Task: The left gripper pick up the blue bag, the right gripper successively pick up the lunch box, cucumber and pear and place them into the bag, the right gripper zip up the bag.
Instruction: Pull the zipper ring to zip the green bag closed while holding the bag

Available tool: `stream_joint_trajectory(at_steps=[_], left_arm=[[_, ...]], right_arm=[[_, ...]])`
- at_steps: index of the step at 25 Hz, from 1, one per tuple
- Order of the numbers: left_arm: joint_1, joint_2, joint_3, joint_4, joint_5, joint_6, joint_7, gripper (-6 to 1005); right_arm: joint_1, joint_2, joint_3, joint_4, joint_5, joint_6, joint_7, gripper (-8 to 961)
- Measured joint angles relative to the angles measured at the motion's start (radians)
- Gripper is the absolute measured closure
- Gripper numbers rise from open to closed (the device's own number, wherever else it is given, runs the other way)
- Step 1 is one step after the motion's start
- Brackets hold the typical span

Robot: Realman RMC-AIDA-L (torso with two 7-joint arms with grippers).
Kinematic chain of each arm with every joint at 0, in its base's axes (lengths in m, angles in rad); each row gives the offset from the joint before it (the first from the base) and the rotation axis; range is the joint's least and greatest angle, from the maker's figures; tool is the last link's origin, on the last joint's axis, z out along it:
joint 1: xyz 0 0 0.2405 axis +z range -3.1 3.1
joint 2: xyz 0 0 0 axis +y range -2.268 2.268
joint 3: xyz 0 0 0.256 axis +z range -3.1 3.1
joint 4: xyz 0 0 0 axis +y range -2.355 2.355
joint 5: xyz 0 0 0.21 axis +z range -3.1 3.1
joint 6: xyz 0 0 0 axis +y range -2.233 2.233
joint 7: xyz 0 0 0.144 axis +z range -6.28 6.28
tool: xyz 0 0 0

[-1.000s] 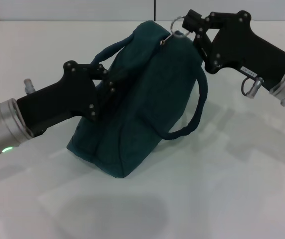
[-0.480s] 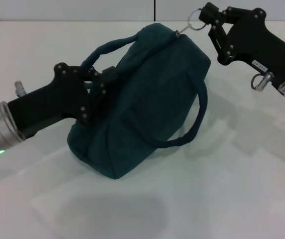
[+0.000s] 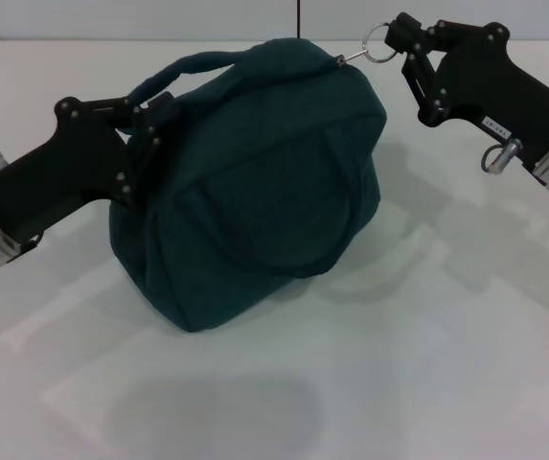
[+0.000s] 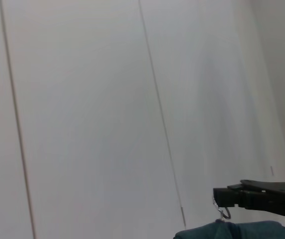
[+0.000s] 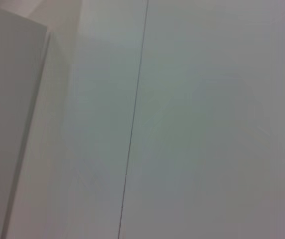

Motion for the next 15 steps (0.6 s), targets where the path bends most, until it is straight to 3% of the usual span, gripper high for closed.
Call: stream_joint_trajectory(at_steps=[15], left_arm=[[-0.010,-0.015,-0.078,-0.032,-0.010,-0.011,0.014,956]], right_arm=[[0.007,-0.001,-0.009,0.012,-0.003,0.066,0.030,934]])
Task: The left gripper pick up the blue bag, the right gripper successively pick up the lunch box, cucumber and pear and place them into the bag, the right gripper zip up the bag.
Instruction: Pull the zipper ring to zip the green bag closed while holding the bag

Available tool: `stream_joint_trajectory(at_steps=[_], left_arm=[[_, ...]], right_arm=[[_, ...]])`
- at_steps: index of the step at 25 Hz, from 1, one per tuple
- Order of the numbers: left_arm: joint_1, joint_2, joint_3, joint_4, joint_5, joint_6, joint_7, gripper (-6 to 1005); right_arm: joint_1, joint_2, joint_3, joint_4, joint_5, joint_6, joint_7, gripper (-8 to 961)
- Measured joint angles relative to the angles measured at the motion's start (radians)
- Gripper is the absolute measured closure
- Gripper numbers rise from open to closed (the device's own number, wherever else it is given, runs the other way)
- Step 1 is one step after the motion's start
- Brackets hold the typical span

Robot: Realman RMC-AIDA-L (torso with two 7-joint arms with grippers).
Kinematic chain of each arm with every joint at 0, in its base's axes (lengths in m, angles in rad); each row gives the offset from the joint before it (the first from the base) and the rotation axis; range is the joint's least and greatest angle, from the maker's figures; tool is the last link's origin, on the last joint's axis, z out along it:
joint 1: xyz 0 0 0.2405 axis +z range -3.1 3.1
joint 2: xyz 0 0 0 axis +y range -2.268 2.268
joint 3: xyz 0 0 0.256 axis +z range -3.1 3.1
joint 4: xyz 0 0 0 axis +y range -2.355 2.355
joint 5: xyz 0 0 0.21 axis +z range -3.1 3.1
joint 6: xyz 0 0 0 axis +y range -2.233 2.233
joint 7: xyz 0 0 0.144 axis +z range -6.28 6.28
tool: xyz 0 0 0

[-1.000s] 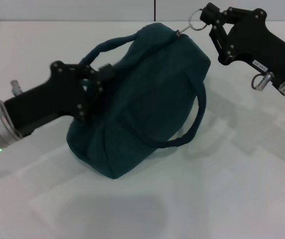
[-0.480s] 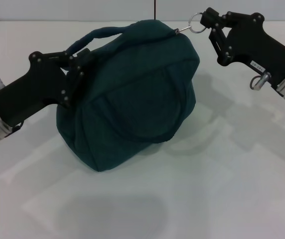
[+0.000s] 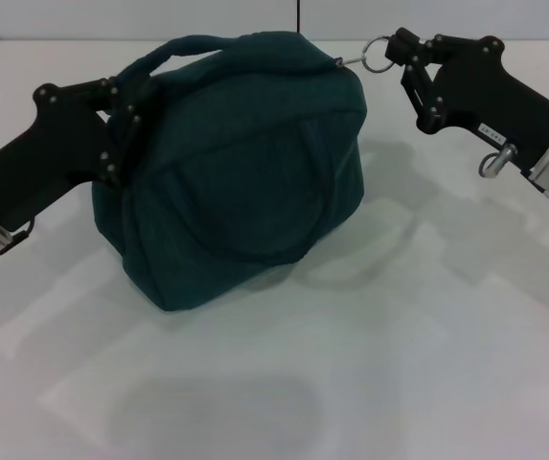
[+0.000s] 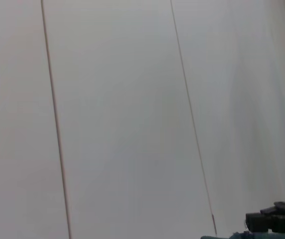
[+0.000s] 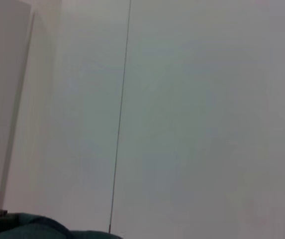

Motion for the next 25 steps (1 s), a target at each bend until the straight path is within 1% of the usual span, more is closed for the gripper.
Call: stream_joint_trajectory(at_steps=[11,16,19,22,24,25], left_arm=[[0.000,-0.001,0.003,0.000,0.007,0.011,-0.005,958],[-0.001,0.001,0.004,0.000,0.014,0.013,-0.009,959],[-0.003,0.001,0.005,0.002,0.020,0.013,-0.010,960],[-0.009,0.000,0.005,0.005,0.022,0.014,-0.011,962],[-0.011,0.000,0.005,0.005,0.022,0.014,-0.011,962],[-0.012,0.000,0.005,0.005,0.022,0.014,-0.011,961]], right_arm=[[0.000,0.000,-0.002,-0.008,-0.004,0.007,0.039,932],[-0.022,-0.004,0.009,-0.022,0.003,0.006,0.043,865],[-0.023,-0.007,0.016,-0.018,0.003,0.051,0.039,746],[-0.014,-0.006,0.010,-0.015,-0.008,0.113,0.038,628],[-0.007,-0.004,-0.005,-0.017,-0.021,0.150,0.037,572],[-0.003,-0.004,-0.010,-0.020,-0.026,0.163,0.037,572]])
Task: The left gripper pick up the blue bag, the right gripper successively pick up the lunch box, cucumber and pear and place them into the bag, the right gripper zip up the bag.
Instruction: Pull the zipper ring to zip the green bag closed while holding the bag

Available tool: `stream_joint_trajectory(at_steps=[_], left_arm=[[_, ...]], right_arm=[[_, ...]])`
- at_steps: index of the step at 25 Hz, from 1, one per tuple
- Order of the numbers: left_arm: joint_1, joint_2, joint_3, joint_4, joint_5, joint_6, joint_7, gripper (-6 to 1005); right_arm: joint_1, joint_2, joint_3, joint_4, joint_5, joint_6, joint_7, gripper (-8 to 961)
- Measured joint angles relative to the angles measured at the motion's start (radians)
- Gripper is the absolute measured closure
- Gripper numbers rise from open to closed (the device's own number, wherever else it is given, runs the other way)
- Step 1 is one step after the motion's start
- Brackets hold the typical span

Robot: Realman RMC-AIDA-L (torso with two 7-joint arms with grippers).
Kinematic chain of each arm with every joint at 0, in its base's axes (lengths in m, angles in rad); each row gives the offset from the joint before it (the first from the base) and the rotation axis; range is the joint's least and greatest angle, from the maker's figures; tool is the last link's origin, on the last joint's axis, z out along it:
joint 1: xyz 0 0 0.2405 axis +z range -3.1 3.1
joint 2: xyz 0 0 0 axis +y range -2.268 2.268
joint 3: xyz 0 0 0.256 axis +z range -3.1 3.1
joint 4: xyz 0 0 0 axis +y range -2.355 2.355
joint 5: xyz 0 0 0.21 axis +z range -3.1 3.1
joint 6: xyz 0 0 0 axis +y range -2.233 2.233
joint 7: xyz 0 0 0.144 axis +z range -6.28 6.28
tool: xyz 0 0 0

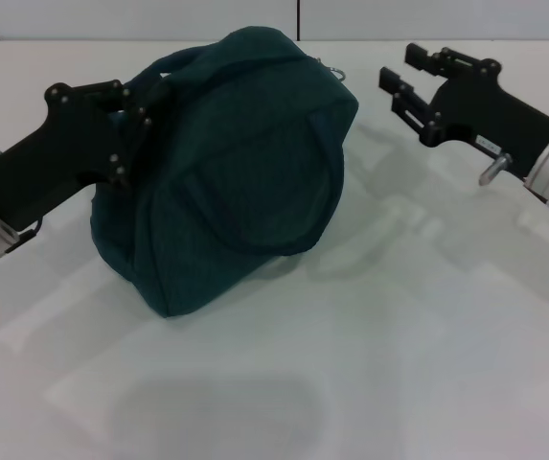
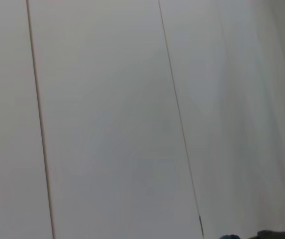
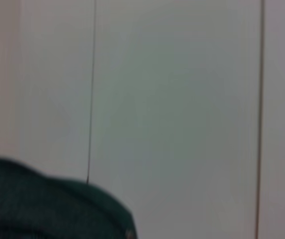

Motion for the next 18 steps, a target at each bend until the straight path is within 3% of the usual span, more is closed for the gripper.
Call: stream_joint_trajectory(at_steps=[18], left_arm=[[-0.009,0.000,0.000,0.002,0.000,0.000,0.002,960]], right_arm=[[0.103,0.003,-0.096,-0.007,-0.014,0.128,0.009,573]])
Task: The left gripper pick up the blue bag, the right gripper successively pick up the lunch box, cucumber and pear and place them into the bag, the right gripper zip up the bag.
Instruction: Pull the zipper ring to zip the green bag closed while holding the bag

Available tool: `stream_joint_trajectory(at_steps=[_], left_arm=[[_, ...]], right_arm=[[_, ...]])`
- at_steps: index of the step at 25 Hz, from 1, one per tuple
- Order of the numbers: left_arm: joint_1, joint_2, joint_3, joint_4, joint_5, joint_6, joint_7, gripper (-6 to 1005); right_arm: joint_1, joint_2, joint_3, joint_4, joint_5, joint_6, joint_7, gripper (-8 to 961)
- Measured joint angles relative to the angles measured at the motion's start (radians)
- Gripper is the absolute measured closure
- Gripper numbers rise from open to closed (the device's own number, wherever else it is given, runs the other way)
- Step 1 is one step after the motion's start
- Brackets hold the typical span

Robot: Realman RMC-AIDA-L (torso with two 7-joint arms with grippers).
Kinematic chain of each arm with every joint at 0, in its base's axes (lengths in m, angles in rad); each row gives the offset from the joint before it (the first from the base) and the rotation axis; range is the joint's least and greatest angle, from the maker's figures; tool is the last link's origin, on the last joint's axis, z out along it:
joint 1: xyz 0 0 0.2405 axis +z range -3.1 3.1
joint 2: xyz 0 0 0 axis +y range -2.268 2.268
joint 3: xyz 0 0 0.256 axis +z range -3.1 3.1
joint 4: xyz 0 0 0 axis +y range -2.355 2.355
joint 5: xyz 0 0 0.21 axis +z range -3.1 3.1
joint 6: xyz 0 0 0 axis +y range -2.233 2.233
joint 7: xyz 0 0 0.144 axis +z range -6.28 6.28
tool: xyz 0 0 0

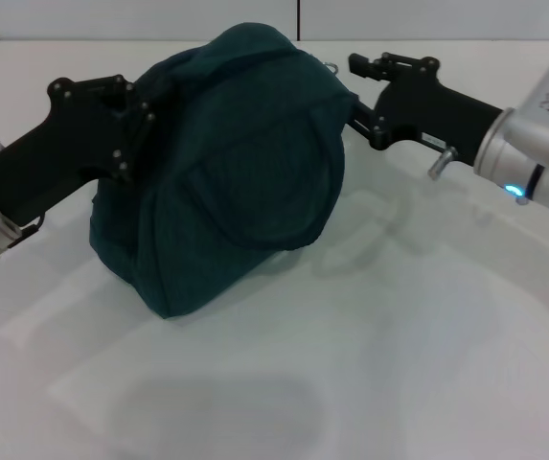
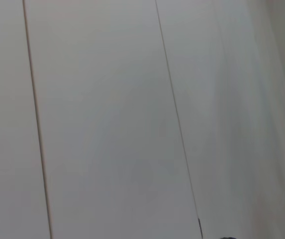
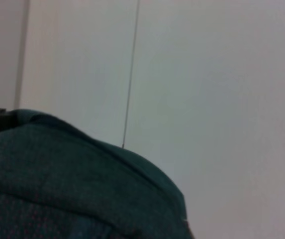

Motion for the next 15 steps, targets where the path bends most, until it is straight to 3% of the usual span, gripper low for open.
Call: stream_joint_trajectory(at_steps=[15], left_arm=[[-0.015,-0.001,-0.004,-0.005,0.000,-0.003,0.010,961]], right_arm=[[0.040,0.000,-0.081,-0.049,0.006,0.016,0.003,573]])
